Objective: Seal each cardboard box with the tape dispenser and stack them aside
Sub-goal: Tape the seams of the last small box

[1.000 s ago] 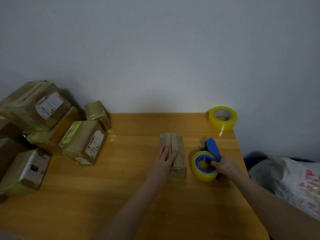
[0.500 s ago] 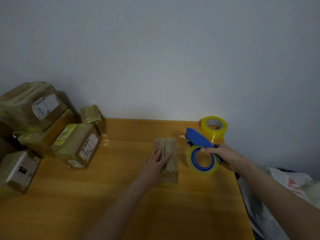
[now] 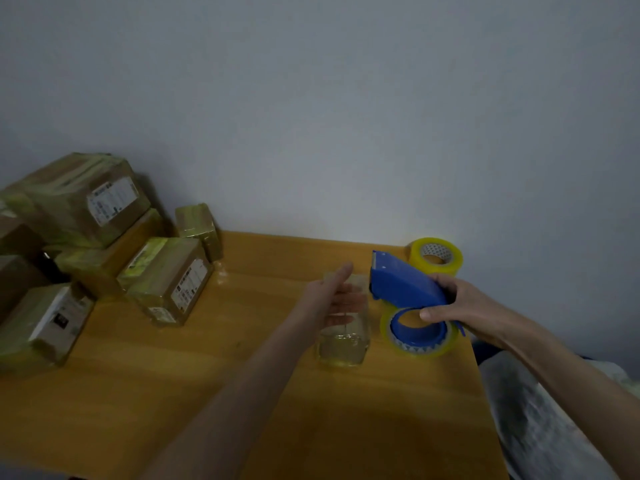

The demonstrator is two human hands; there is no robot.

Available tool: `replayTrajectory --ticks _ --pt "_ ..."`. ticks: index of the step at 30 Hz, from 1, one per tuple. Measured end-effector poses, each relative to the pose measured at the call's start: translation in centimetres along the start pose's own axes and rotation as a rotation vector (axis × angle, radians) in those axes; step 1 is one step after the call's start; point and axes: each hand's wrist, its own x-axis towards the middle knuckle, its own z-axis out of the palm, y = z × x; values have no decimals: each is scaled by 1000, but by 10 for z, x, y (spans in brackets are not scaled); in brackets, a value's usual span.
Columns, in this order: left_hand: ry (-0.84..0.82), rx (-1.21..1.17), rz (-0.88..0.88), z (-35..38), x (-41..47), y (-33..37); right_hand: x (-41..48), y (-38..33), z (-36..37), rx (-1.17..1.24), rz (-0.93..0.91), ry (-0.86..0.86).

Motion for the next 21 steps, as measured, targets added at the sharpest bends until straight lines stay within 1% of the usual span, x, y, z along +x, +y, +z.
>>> replayTrajectory --ticks 4,6,7,10,12,15,21 --pt "40 99 73 -6 -2 -5 1 -3 7 -113 -7 -36" --pt "53 157 102 -9 -3 -9 -1 -4 12 -164 -62 -54" --pt "77 191 112 -10 -4 -11 -1 -5 14 -216 -104 -56" --pt "163 291 133 -14 -6 -18 -1 -9 19 -482 -214 -48" --pt "167 320 133 -17 -9 -23 0 -12 21 -581 -244 -72" --pt "173 353 114 -26 -15 -29 1 -9 20 -625 -243 -126" --pt "301 367 61 -59 -25 -46 -8 13 -4 -614 -151 -129"
